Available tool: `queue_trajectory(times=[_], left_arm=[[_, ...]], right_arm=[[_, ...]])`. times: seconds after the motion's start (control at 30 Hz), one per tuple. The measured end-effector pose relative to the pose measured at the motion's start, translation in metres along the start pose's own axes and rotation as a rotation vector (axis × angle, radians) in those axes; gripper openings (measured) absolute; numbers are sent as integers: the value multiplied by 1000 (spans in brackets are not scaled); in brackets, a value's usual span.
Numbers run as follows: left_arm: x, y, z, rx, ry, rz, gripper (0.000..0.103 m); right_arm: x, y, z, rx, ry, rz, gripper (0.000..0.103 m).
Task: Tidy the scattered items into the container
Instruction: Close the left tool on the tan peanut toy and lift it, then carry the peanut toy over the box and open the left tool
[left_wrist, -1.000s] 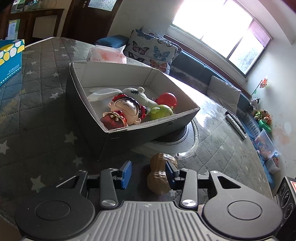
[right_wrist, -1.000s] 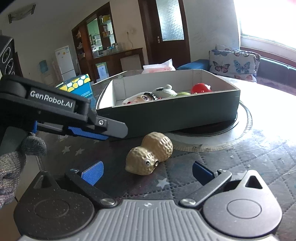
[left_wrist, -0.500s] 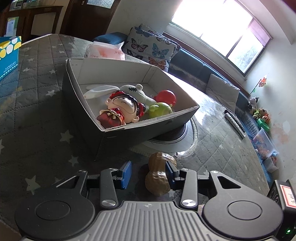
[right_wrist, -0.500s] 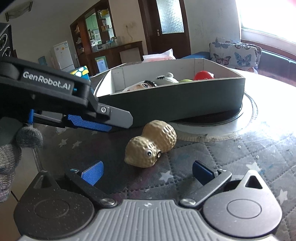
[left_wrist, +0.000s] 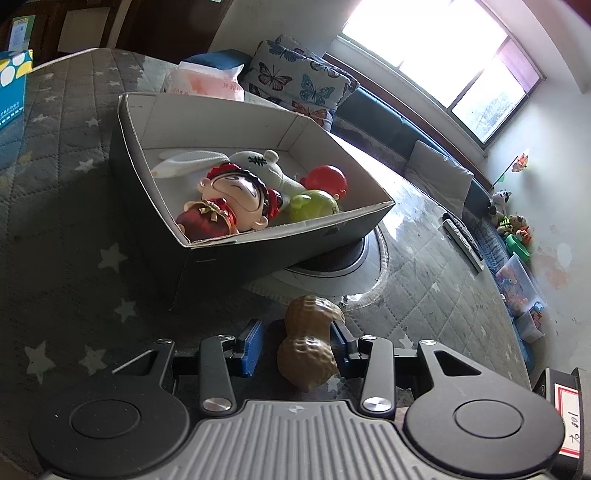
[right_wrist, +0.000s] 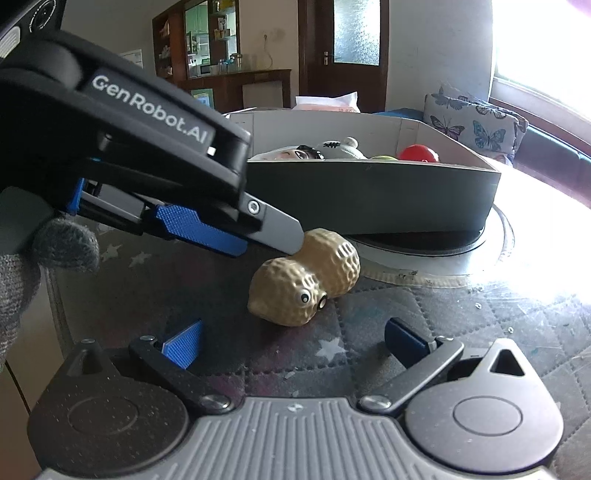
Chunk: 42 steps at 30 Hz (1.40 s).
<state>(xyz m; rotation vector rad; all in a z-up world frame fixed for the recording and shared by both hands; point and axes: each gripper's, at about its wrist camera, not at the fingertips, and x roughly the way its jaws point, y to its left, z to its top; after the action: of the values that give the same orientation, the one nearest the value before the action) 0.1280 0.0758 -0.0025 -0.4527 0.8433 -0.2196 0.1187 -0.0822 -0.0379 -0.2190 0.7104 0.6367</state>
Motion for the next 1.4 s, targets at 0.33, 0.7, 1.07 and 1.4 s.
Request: queue_trajectory(times=[0.33, 0.7, 1.07, 1.4], left_arm=[[8, 3, 2, -25, 25, -17, 42], [20, 3, 4, -38, 51, -30, 42], [23, 4, 4, -63, 67, -53, 41], [24, 7, 3, -110, 77, -71, 36]], right_arm=[[3, -5, 4, 27, -21, 21, 103], [11, -11, 12, 48, -36, 16, 102], [5, -18, 13, 55, -38, 16, 89], [-3, -23, 15, 88, -40, 66, 47]])
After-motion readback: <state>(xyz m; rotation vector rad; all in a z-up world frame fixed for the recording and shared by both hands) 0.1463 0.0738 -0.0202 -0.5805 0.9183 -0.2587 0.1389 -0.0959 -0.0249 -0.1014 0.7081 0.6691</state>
